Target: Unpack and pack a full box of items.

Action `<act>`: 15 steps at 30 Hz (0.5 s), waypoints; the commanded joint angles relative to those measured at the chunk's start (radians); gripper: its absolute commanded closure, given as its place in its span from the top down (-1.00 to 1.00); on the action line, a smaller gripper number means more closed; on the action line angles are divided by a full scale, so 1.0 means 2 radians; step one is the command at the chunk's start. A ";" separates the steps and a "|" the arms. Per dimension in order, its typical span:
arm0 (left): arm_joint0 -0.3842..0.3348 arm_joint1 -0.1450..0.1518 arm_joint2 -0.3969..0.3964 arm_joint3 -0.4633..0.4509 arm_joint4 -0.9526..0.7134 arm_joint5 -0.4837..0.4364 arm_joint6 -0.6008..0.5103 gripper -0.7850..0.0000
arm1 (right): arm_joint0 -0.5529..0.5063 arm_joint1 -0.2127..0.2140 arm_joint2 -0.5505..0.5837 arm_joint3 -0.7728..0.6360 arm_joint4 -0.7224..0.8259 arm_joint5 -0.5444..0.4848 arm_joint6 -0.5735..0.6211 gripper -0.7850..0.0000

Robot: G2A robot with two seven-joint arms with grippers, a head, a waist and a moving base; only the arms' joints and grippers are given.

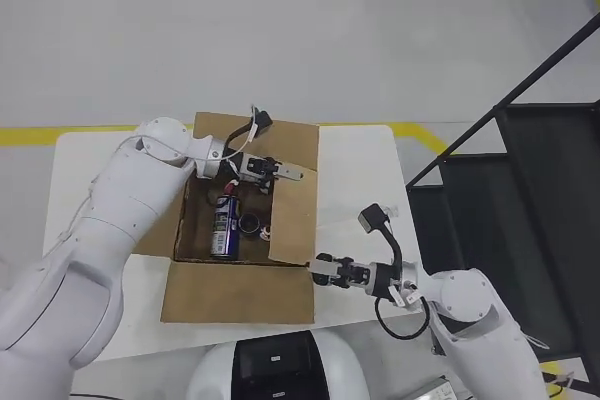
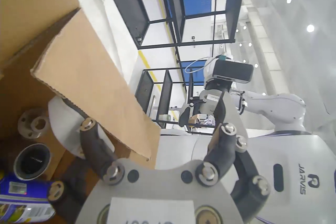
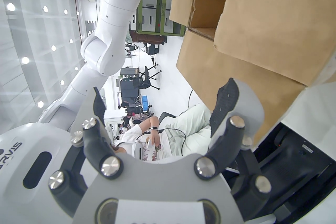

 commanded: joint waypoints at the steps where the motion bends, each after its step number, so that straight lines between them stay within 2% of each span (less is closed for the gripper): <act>1: 0.000 -0.002 -0.001 -0.010 -0.014 0.008 -0.008 1.00 | -0.008 0.001 0.007 -0.009 0.002 -0.003 -0.001 1.00; 7: -0.005 -0.015 0.008 -0.016 -0.027 0.006 -0.006 1.00 | -0.034 0.005 0.033 -0.032 0.012 -0.016 -0.008 1.00; 15: -0.013 -0.050 0.033 -0.010 -0.052 0.013 -0.013 1.00 | -0.081 0.010 0.085 -0.059 0.043 -0.038 -0.011 1.00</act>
